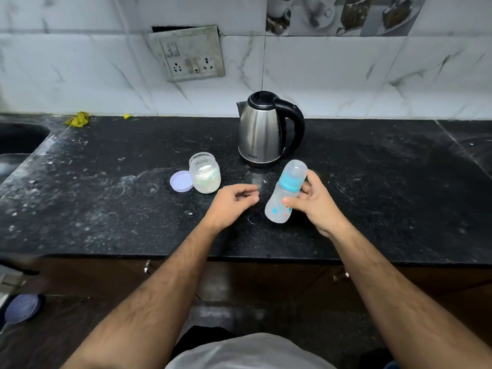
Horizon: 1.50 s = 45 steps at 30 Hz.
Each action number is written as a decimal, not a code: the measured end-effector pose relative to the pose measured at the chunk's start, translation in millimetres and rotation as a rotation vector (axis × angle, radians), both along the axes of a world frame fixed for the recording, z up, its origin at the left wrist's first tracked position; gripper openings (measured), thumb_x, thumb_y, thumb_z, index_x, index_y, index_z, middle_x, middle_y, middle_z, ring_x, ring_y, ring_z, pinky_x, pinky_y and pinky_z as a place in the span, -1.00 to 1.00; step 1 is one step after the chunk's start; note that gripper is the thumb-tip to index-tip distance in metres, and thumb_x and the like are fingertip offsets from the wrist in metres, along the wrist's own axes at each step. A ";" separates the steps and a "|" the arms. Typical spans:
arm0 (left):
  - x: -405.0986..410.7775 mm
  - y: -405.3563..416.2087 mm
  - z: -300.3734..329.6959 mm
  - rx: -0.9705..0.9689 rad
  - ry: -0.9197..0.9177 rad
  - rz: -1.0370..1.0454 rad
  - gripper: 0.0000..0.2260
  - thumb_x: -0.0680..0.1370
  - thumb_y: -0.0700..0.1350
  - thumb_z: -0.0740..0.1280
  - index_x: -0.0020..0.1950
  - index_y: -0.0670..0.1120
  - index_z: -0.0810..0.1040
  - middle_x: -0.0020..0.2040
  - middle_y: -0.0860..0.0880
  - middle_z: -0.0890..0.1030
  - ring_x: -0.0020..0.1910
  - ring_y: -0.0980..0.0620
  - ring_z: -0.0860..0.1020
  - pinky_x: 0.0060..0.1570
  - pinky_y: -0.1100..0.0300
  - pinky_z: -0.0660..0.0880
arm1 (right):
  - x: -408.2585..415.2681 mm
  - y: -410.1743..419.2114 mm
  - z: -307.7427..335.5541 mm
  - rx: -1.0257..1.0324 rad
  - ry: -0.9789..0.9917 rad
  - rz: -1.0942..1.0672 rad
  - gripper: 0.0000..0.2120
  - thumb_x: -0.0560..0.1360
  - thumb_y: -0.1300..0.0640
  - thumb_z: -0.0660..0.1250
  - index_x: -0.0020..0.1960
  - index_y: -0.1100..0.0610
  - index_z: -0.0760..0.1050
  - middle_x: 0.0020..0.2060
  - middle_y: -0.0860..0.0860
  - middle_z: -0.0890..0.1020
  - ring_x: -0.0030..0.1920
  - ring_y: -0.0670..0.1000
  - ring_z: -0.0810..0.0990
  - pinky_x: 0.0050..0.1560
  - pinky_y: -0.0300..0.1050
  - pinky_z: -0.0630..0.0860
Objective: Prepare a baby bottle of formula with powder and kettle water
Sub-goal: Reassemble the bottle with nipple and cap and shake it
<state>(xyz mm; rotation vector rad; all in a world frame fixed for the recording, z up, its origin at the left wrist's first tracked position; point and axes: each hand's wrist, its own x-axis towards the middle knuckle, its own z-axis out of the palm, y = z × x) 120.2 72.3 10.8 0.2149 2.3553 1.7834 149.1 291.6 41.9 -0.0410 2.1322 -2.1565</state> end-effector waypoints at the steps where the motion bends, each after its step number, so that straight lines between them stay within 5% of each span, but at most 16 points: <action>1: -2.0 0.4 1.9 -0.011 -0.003 -0.035 -0.65 0.51 -0.22 0.46 0.30 -0.15 0.58 0.11 -0.05 0.69 0.01 0.16 0.65 0.10 0.34 0.53 | -2.3 -1.7 -1.4 0.003 -0.006 0.005 -0.35 0.39 0.47 0.46 0.33 -0.01 0.39 0.17 0.10 0.64 0.12 0.12 0.67 0.15 0.06 0.60; 12: -33.7 -18.3 -6.5 0.031 -0.063 -0.250 -0.57 0.43 -0.12 0.52 0.30 -0.04 0.60 0.14 0.02 0.70 0.03 0.00 0.70 0.21 0.04 0.55 | -27.9 -39.1 -16.3 0.022 -0.052 -0.046 -0.43 0.37 0.44 0.50 0.33 0.22 0.45 0.10 0.14 0.69 0.09 0.12 0.70 0.21 0.14 0.59; 17: -51.9 -26.9 -7.7 0.044 -0.105 -0.249 -0.62 0.44 -0.18 0.53 0.25 -0.06 0.61 0.11 -0.02 0.71 -0.08 0.06 0.70 -0.13 0.34 0.51 | -37.6 -53.2 -22.4 0.064 -0.047 -0.101 -0.53 0.38 0.40 0.50 0.23 0.10 0.55 0.04 0.10 0.72 0.06 0.09 0.71 0.17 0.07 0.60; 25: -77.5 -17.7 -21.3 0.045 -0.125 -0.254 -0.68 0.41 -0.19 0.54 0.12 0.06 0.63 0.08 -0.02 0.71 -0.13 0.07 0.69 -0.16 0.33 0.50 | -52.4 -48.8 -34.9 0.119 -0.081 -0.139 -0.51 0.40 0.43 0.48 0.25 0.09 0.54 -0.05 -0.05 0.74 -0.09 -0.08 0.71 -0.16 -0.21 0.62; 30: -94.8 1.7 -18.5 0.010 -0.095 -0.221 -0.64 0.46 -0.26 0.49 0.24 -0.12 0.62 0.09 -0.04 0.71 -0.14 0.27 0.65 -0.26 0.44 0.47 | -77.3 -29.9 -41.6 0.151 -0.083 -0.161 -0.51 0.37 0.48 0.48 0.26 0.24 0.53 0.07 0.11 0.70 0.05 0.03 0.71 0.05 -0.11 0.63; 37: -121.8 29.4 -16.6 -0.057 -0.051 -0.185 -0.65 0.52 -0.19 0.44 0.30 -0.03 0.61 0.10 0.04 0.70 -0.13 0.37 0.61 -0.27 0.36 0.53 | -115.4 -2.0 -42.5 0.204 -0.087 -0.125 -0.53 0.37 0.50 0.47 0.20 0.20 0.53 0.04 0.09 0.69 -0.01 -0.07 0.71 0.03 -0.19 0.62; 42: -138.9 43.5 -22.8 -0.074 -0.091 -0.136 -0.65 0.55 -0.23 0.38 0.32 0.01 0.59 0.11 0.05 0.70 -0.01 0.10 0.66 -0.07 -0.02 0.62 | -141.5 13.7 -44.3 0.252 -0.089 -0.090 -0.53 0.36 0.50 0.48 0.21 0.21 0.54 0.01 0.09 0.69 -0.01 -0.03 0.70 0.08 -0.13 0.63; 45: -146.5 49.1 -24.3 -0.085 -0.140 -0.145 -0.60 0.57 -0.32 0.30 0.35 0.02 0.57 0.16 0.07 0.68 0.11 0.04 0.64 0.01 -0.05 0.62 | -153.8 19.5 -47.8 0.268 -0.097 -0.076 -0.53 0.36 0.50 0.48 0.19 0.19 0.55 0.02 0.09 0.69 0.02 0.02 0.69 0.14 -0.05 0.62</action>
